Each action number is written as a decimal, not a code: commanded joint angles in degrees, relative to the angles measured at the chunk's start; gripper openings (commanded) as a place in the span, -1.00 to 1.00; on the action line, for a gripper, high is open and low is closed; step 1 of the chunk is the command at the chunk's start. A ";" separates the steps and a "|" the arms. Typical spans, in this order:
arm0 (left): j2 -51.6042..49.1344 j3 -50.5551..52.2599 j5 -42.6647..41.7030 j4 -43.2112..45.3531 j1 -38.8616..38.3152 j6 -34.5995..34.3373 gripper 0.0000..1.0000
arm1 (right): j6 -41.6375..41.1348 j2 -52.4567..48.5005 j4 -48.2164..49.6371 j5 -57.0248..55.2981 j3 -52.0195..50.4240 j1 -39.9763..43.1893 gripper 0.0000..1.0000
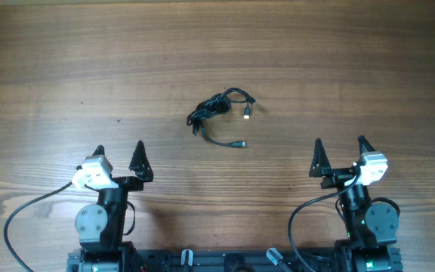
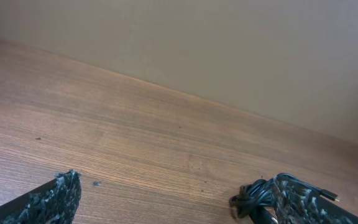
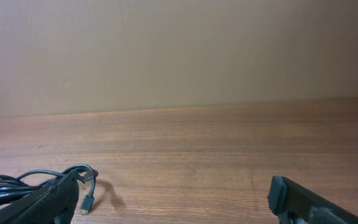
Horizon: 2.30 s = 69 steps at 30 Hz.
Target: Untangle cables
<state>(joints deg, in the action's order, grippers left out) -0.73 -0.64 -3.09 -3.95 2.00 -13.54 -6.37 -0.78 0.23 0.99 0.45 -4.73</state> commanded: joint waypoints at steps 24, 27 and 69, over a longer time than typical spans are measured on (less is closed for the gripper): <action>0.28 0.26 -0.96 -0.15 0.04 1.11 1.00 | 0.17 0.35 0.24 -0.83 -0.15 -0.20 0.99; 0.28 0.24 -1.01 -0.13 0.04 1.11 1.00 | -4.68 0.35 -0.11 2.05 -0.15 -0.20 0.99; -73.75 -61.11 -11.43 -26.25 -15.58 7.37 1.00 | -0.28 -72.85 -44.00 35.06 70.69 -0.20 0.99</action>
<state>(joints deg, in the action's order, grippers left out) -70.48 -60.03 -15.97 -31.09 -10.50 -8.78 -7.99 -70.67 -44.01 34.33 68.62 -4.75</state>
